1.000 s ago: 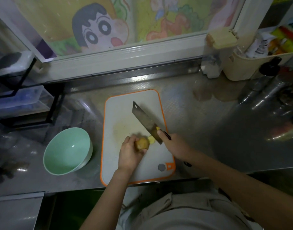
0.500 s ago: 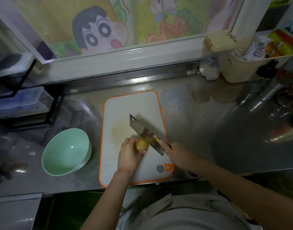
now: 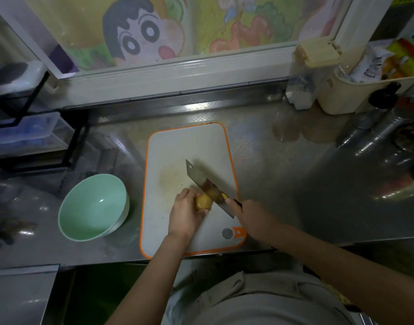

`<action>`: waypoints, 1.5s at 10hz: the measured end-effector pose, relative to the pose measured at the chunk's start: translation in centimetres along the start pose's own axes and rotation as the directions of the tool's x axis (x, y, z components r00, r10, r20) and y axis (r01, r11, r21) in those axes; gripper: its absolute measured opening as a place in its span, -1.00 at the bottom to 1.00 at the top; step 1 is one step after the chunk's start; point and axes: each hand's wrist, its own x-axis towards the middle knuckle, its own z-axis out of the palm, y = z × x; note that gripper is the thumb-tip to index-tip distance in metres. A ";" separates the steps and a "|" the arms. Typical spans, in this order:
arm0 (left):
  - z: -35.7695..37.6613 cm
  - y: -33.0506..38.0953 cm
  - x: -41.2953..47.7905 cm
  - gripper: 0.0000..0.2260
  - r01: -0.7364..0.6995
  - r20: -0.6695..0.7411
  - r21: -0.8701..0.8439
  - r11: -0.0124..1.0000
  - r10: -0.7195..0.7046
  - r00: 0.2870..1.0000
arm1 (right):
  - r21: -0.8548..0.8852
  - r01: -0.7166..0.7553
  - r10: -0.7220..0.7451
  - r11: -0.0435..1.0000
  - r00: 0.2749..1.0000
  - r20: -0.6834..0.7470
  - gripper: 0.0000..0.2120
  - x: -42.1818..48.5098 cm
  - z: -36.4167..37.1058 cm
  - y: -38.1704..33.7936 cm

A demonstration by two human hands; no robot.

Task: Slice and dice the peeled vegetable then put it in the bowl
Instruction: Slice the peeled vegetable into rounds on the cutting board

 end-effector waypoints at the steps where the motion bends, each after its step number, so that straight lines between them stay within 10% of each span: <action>1: 0.1 0.0 -0.1 -0.65 -0.044 -0.006 0.034 0.998 0.045 0.999 | -0.206 -0.009 0.010 0.979 1.000 0.004 -0.53 -0.7 -0.2 -2.2; 3: 0.1 0.1 -0.3 -0.65 -0.070 -0.016 0.044 0.997 0.071 0.997 | -0.137 0.077 -0.076 0.988 0.997 0.009 -0.67 1.7 0.4 -2.4; 4: -0.1 0.0 -0.1 -0.66 -0.053 -0.017 0.022 0.998 0.053 0.998 | 0.038 0.048 -0.048 0.998 0.999 0.012 -0.39 1.8 0.3 -2.6; 15: -0.8 0.0 0.6 -0.61 -0.042 0.054 0.024 0.999 0.041 0.998 | 0.007 -0.021 0.021 1.000 0.999 0.042 -0.44 -1.0 -0.4 0.4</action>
